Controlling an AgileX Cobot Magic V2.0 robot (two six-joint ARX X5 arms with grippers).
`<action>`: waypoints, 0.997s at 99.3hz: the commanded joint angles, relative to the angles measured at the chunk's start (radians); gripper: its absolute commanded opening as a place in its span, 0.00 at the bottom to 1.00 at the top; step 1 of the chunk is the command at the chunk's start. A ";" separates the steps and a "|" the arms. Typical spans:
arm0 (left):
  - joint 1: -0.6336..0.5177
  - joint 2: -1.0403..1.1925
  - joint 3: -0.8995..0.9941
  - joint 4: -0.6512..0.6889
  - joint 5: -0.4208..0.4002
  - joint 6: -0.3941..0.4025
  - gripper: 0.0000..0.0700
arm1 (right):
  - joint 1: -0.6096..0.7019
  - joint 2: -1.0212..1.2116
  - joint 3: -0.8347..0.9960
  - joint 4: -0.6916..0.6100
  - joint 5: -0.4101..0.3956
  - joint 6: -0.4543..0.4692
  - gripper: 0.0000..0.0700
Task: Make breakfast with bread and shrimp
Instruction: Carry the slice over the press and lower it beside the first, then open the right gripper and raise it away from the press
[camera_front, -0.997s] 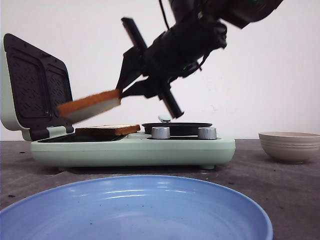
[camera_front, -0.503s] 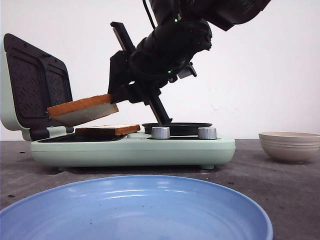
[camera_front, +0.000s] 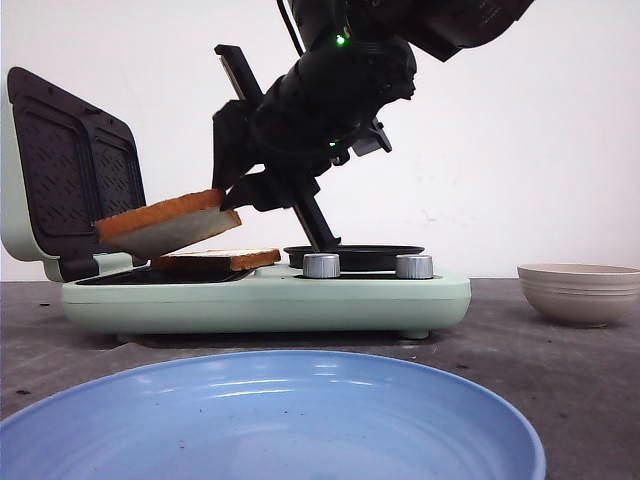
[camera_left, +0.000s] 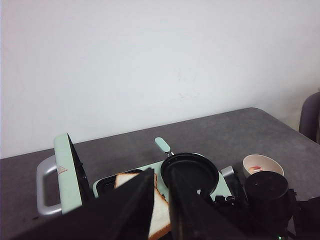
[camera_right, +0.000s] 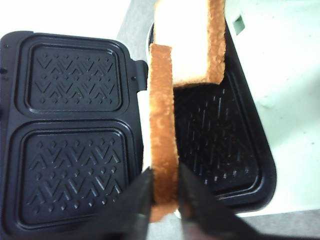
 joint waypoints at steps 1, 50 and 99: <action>-0.009 0.004 0.014 0.013 0.001 0.012 0.00 | 0.018 0.021 0.032 0.018 0.008 0.013 0.21; -0.009 0.003 0.014 -0.006 0.001 0.016 0.00 | 0.024 0.012 0.064 -0.020 0.045 -0.142 0.36; -0.009 0.015 0.014 -0.016 -0.056 0.022 0.00 | -0.126 -0.387 0.064 -0.158 -0.213 -0.887 0.00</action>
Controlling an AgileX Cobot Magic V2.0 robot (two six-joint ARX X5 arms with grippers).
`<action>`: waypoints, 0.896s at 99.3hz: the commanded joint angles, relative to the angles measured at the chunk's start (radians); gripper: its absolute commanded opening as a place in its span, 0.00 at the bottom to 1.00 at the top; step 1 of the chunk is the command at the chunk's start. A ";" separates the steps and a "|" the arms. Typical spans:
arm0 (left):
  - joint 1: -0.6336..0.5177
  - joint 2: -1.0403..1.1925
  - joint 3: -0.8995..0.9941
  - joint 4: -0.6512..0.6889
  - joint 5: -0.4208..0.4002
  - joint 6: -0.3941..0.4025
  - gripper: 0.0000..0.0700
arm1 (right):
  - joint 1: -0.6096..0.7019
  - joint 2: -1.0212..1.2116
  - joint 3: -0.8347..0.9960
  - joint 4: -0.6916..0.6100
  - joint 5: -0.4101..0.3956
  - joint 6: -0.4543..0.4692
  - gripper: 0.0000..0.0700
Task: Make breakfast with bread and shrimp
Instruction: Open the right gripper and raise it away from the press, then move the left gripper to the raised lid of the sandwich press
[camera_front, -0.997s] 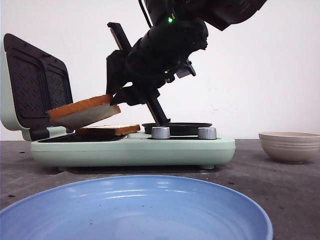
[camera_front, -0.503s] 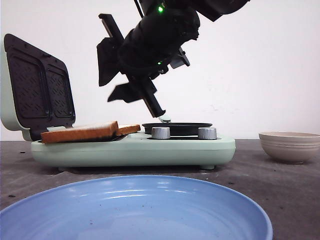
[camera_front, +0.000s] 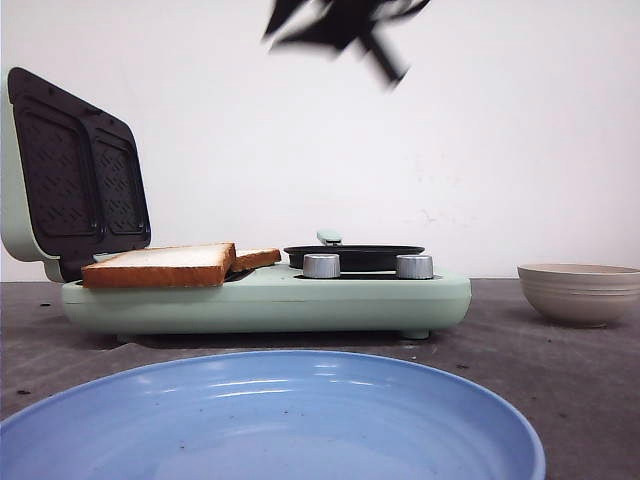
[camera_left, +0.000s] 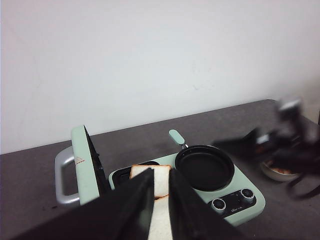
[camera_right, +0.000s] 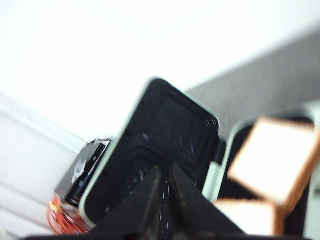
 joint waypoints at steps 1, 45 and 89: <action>-0.009 0.016 0.014 0.018 -0.003 0.005 0.00 | 0.007 -0.073 0.019 -0.078 -0.035 -0.274 0.00; -0.007 0.200 0.014 0.117 -0.090 -0.003 0.00 | -0.008 -0.586 -0.073 -0.597 0.158 -0.710 0.00; 0.300 0.391 0.014 0.499 -0.209 0.120 0.00 | -0.014 -0.946 -0.367 -0.605 0.152 -0.617 0.00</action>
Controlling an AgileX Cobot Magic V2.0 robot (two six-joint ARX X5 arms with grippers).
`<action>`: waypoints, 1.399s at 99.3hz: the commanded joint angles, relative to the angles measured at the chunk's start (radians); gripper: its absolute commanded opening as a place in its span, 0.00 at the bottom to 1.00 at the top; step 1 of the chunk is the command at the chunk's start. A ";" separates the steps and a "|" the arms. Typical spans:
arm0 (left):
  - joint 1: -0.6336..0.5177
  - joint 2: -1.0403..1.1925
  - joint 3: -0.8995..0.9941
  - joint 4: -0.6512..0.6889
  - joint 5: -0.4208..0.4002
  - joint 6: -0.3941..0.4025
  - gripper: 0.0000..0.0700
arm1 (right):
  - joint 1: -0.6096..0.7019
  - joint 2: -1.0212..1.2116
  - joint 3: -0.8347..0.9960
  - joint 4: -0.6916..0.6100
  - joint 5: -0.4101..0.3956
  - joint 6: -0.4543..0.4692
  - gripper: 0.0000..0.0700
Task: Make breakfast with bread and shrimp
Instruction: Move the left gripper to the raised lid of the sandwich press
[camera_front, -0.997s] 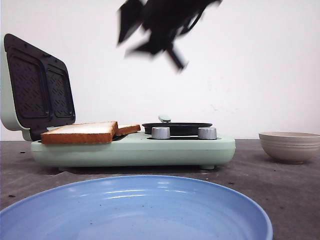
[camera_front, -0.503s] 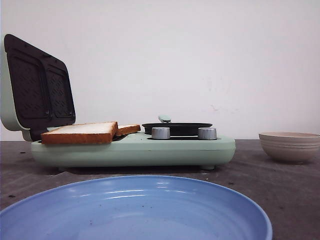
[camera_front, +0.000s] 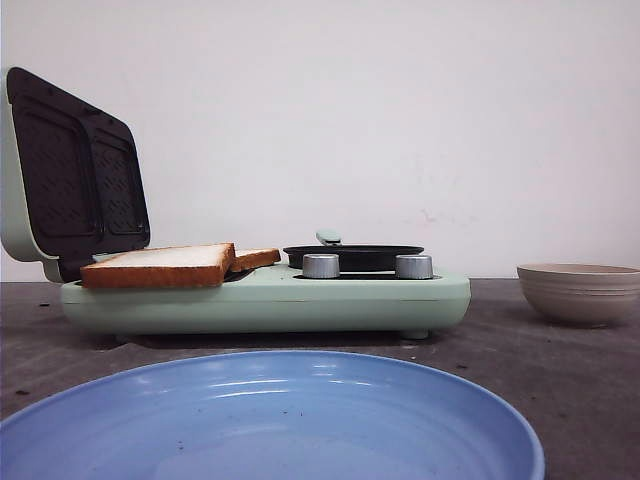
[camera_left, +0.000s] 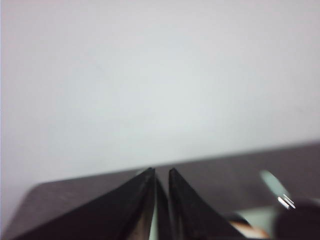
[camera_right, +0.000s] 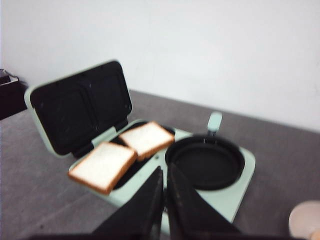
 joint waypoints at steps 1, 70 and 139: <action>0.079 0.019 0.015 0.025 0.028 -0.026 0.00 | 0.005 -0.026 -0.011 0.004 -0.005 0.058 0.00; 0.539 0.304 0.015 -0.336 0.638 -0.244 0.30 | 0.005 -0.123 -0.024 -0.055 -0.008 0.091 0.00; 0.734 0.459 0.015 -0.295 0.972 -0.502 0.46 | 0.005 -0.122 -0.024 -0.072 -0.008 0.117 0.00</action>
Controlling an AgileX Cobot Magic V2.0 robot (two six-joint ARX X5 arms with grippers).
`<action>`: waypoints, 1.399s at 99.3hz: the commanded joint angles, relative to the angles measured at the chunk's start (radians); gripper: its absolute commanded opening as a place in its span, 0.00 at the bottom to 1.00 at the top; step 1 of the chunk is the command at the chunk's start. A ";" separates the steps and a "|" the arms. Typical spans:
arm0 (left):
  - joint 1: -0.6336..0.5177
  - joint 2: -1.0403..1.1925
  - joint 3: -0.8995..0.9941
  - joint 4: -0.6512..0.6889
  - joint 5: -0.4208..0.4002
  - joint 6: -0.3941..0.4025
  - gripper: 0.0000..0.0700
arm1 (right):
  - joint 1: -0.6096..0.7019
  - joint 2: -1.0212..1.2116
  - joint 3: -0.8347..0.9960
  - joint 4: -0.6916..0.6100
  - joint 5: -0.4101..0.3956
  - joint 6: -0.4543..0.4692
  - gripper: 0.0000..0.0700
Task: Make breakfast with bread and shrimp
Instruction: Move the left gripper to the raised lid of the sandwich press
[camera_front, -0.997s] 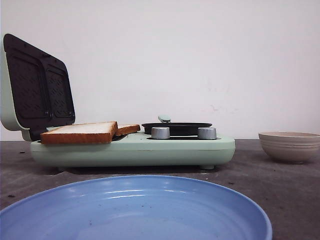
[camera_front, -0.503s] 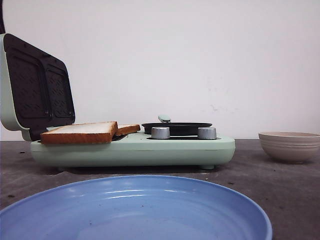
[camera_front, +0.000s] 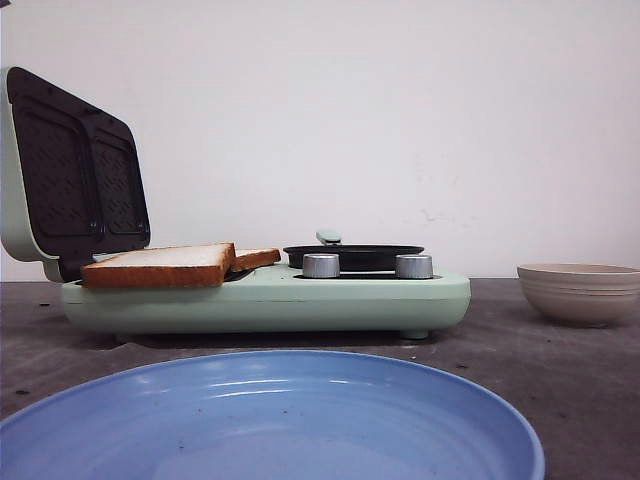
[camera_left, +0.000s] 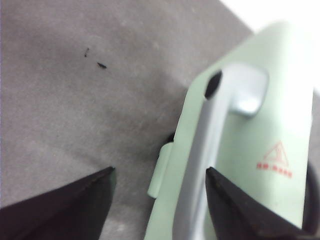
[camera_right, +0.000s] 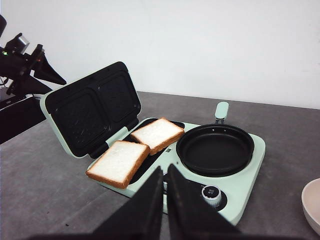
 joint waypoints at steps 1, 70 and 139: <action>0.014 0.023 0.015 0.024 0.033 -0.020 0.46 | 0.005 0.002 0.008 0.003 -0.002 0.010 0.00; -0.011 0.117 0.015 0.043 0.151 -0.027 0.45 | 0.005 0.002 0.008 -0.014 0.002 0.003 0.00; -0.055 0.123 0.015 -0.014 0.151 -0.047 0.20 | 0.005 0.002 0.008 -0.013 0.006 0.003 0.00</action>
